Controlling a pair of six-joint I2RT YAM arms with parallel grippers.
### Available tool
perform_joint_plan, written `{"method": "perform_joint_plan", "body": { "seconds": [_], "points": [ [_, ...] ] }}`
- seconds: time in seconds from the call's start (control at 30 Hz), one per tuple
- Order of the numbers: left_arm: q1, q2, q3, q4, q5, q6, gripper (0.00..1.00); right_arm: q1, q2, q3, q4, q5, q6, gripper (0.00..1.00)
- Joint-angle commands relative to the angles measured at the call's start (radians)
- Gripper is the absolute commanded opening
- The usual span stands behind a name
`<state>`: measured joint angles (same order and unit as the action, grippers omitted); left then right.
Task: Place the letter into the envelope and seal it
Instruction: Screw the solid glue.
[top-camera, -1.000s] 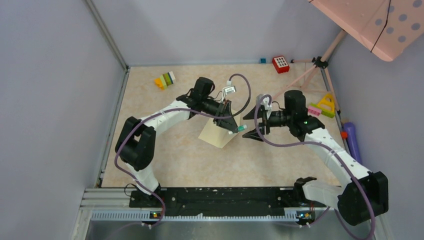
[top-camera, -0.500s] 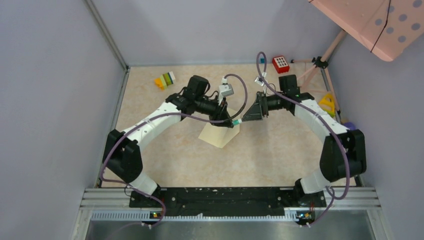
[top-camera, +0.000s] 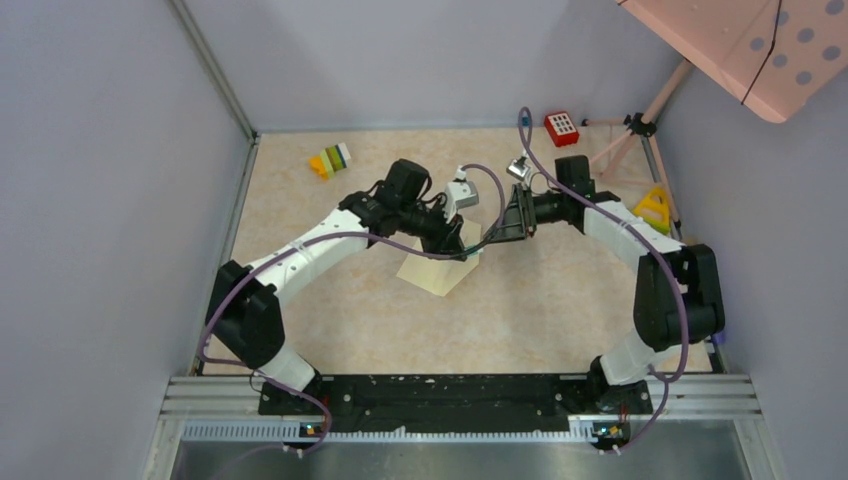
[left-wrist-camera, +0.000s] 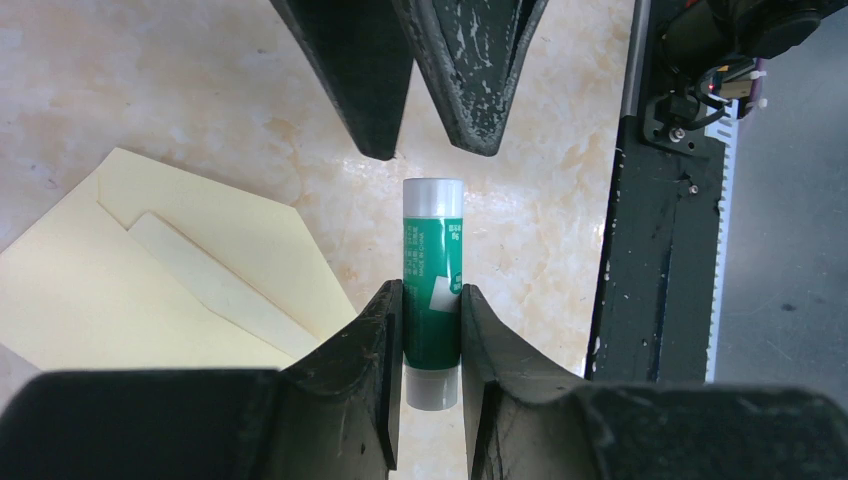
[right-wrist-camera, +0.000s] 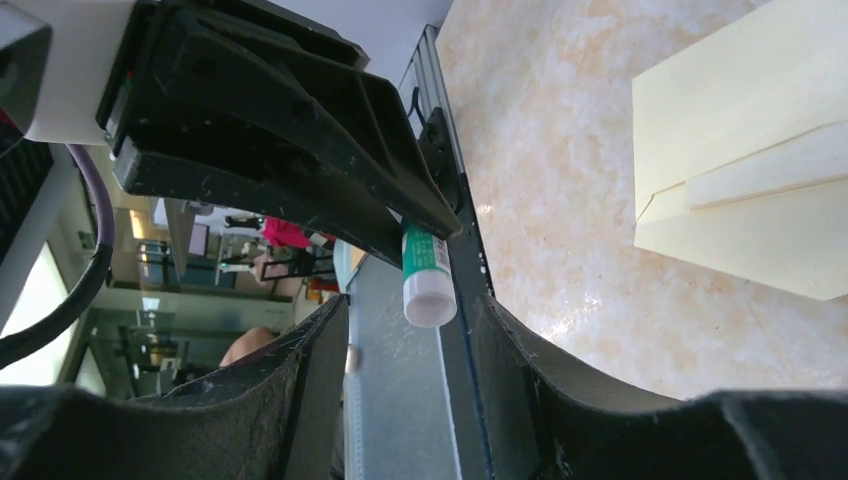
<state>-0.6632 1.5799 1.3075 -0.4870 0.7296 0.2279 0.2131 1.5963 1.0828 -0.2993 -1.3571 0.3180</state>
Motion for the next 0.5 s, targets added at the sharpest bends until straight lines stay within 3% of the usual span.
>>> {"method": "perform_joint_plan", "body": {
  "seconds": [0.0, 0.3, 0.37, 0.47],
  "points": [
    [-0.005, -0.015, 0.028, 0.010, -0.023, 0.020, 0.10, 0.007, 0.001, -0.045, 0.137, -0.023, 0.113, 0.48],
    [-0.018, 0.005, 0.029, 0.010, -0.017, 0.020, 0.10, 0.060, 0.018, -0.034, 0.143, -0.031, 0.119, 0.46],
    [-0.019, 0.008, 0.031, 0.009, -0.018, 0.021, 0.10, 0.071, 0.026, -0.031, 0.134, -0.029, 0.110, 0.43],
    [-0.020, 0.009, 0.030, 0.008, -0.015, 0.020, 0.10, 0.074, 0.041, -0.016, 0.099, -0.037, 0.082, 0.31]
  ]
}}
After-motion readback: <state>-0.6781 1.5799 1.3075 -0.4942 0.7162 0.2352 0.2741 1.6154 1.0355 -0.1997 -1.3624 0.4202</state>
